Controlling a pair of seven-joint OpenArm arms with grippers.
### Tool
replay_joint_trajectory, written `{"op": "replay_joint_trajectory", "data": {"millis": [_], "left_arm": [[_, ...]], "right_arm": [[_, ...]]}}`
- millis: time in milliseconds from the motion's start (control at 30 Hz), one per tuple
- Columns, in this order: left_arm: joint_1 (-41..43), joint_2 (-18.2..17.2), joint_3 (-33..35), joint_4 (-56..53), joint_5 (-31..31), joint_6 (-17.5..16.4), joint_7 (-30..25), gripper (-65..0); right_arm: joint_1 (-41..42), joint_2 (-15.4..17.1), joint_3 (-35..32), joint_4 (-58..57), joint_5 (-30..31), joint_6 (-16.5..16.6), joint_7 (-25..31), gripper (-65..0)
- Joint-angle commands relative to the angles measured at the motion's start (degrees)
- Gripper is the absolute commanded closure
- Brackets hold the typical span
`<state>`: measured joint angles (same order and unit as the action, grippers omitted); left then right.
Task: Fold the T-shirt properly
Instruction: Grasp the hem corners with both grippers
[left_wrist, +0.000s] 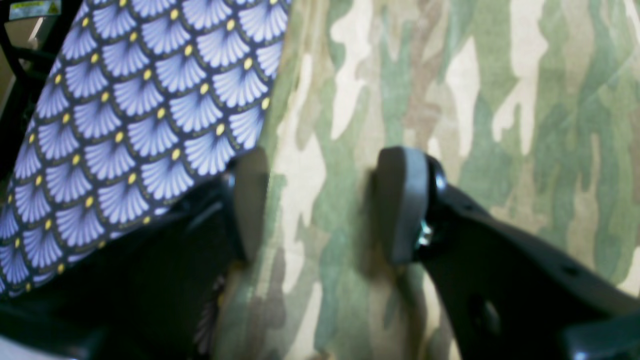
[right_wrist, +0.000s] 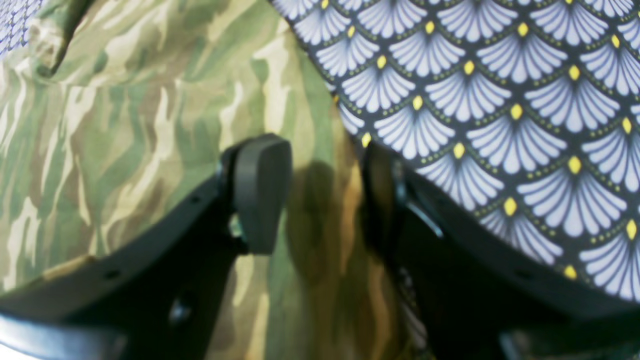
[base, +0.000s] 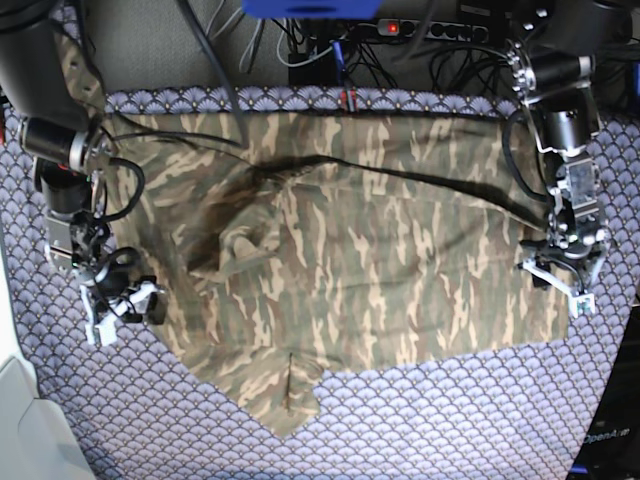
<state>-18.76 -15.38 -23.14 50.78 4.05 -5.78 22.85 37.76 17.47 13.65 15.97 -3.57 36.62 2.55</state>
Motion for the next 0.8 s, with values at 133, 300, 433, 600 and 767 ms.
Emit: {"op": "replay_joint_trajectory", "data": {"millis": [133,300,433,600,767], "left_arm": [[-3.0,-1.0,0.0,0.3,0.1,0.3,-1.4,-34.3],[-3.3,-1.1,0.0,0.3,0.2,0.3,-1.4,-34.3],[-3.4,-1.3,0.0,0.3,0.2,0.3,-1.4,-34.3],[-3.5,-1.1,0.0,0.5,0.2,0.3,-1.4,-34.3],[-8.0,-1.2,0.1,-2.2,0.2,0.3,-1.9,-34.3]], "right_arm": [[1.6,-0.8,-4.6,0.7,-6.7,-0.8,0.9,-28.6],[1.5,-0.9,-4.6,0.6,-7.1,-0.8,0.9,-20.2],[1.8,-0.7,-4.6,0.7,-7.2,-0.8,0.9,-4.4],[2.0,-0.6,-4.6,0.9,-7.0,-0.8,1.5,0.0],[2.0,-0.6,-4.6,0.9,-7.0,-0.8,1.5,0.0]]}}
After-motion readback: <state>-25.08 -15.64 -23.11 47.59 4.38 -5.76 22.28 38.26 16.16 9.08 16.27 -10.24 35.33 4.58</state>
